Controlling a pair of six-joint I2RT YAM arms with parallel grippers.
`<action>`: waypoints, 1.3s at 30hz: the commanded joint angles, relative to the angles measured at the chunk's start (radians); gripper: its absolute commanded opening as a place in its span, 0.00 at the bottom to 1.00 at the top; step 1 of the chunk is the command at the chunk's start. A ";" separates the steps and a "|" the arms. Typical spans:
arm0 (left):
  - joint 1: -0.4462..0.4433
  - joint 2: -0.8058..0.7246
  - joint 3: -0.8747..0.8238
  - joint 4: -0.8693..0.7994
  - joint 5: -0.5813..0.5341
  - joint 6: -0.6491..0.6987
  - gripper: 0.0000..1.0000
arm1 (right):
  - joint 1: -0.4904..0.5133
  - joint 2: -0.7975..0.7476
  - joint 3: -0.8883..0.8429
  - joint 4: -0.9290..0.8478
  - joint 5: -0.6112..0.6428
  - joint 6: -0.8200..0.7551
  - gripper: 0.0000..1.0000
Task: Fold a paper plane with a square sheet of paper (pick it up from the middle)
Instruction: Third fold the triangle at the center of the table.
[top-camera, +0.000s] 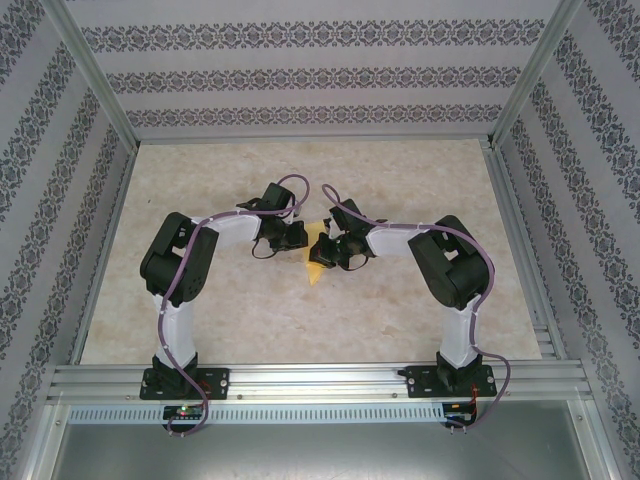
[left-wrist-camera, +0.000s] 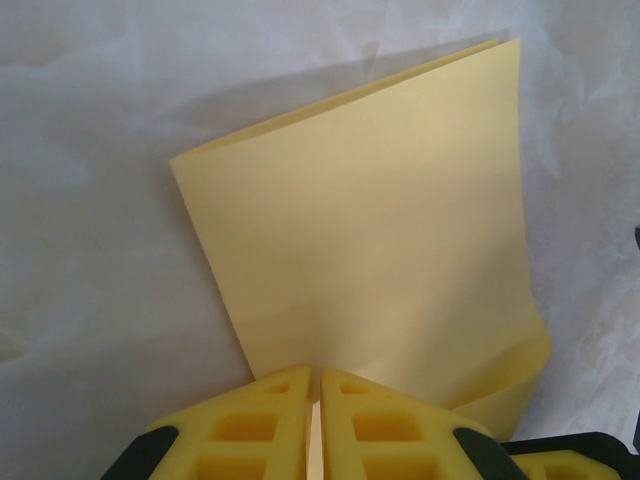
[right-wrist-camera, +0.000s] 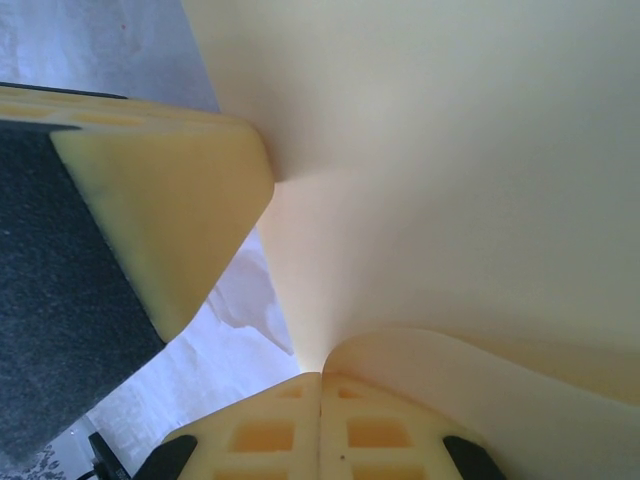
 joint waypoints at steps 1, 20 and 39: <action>-0.006 0.028 0.002 -0.024 0.016 0.004 0.12 | 0.008 0.015 -0.009 -0.015 0.027 -0.025 0.04; -0.006 0.029 0.003 -0.026 0.022 0.006 0.12 | 0.008 0.030 -0.008 0.030 0.002 -0.013 0.05; 0.053 -0.081 -0.010 -0.038 -0.001 -0.050 0.18 | 0.005 0.047 -0.023 -0.016 0.025 -0.039 0.22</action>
